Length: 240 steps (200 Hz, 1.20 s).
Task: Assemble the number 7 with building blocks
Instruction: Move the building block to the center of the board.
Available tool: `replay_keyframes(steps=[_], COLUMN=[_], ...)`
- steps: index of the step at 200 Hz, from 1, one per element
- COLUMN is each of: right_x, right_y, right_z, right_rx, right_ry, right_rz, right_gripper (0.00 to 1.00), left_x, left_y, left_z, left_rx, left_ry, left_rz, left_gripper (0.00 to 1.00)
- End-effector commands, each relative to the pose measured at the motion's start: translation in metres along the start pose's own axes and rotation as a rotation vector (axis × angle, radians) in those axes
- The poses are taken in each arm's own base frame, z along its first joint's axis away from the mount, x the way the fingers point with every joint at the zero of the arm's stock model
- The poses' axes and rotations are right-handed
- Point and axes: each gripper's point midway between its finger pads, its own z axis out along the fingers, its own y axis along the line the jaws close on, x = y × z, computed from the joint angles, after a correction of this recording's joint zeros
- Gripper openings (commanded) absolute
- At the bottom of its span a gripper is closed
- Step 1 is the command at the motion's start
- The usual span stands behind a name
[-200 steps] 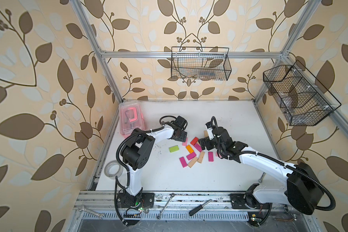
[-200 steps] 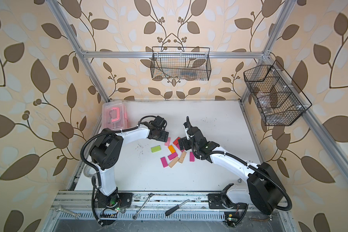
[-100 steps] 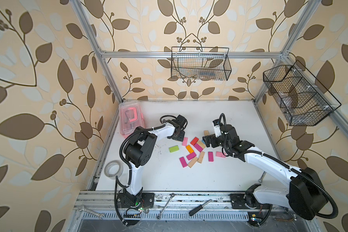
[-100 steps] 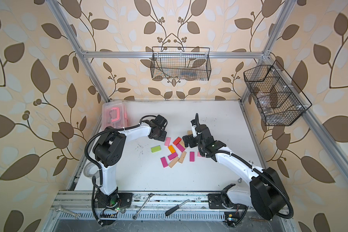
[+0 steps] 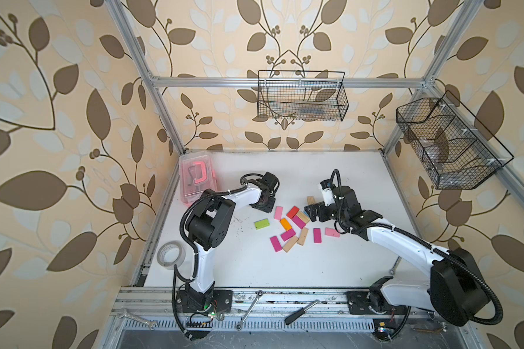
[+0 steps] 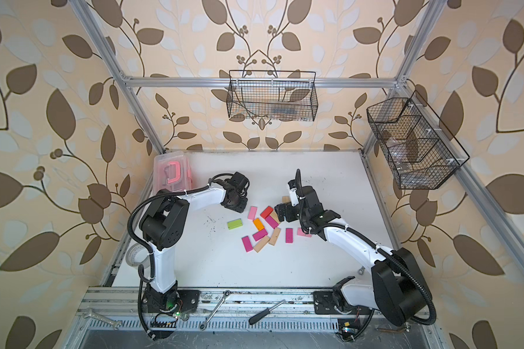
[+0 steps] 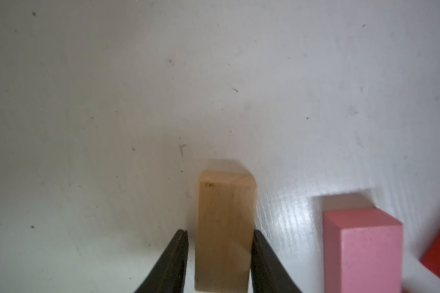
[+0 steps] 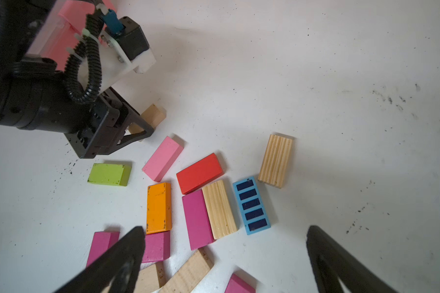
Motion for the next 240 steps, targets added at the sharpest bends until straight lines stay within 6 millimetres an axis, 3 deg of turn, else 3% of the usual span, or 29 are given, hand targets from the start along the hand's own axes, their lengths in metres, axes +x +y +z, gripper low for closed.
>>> replay_keyframes(steps=[1, 16, 33, 63, 97, 124, 173, 213, 240], right_x=[0.01, 0.01, 0.01, 0.011, 0.01, 0.01, 0.017, 0.024, 0.027], right_y=[0.001, -0.001, -0.004, -0.01, -0.011, -0.015, -0.019, -0.022, -0.02], right_z=[0.008, 0.01, 0.011, 0.013, 0.016, 0.017, 0.018, 0.019, 0.022], right_rx=[-0.055, -0.068, -0.079, -0.078, -0.084, -0.081, -0.066, -0.054, -0.058], right_ry=[0.04, 0.047, 0.05, 0.065, 0.08, 0.093, 0.125, 0.147, 0.159], right_rz=[0.022, 0.034, 0.047, 0.061, 0.059, 0.066, 0.061, 0.061, 0.059], right_gripper=[1.0, 1.0, 1.0, 1.0, 1.0, 1.0, 1.0, 0.99, 1.0], left_x=[-0.007, -0.014, -0.021, -0.033, -0.034, -0.037, -0.041, -0.021, -0.02], left_y=[0.022, 0.022, 0.008, 0.007, 0.008, 0.007, -0.003, -0.013, -0.011], left_z=[0.004, 0.004, 0.0, -0.006, -0.009, -0.012, -0.018, -0.023, -0.025], left_rx=[-0.045, -0.01, 0.072, 0.073, 0.079, 0.08, 0.128, 0.258, 0.288], left_ry=[0.033, 0.038, 0.022, -0.028, 0.02, -0.003, -0.07, -0.012, 0.009], left_rz=[0.103, 0.176, 0.299, 0.467, 0.639, 0.781, 0.862, 0.931, 0.915], left_gripper=[0.34, 0.24, 0.14, 0.14, 0.13, 0.06, 0.06, 0.11, 0.18])
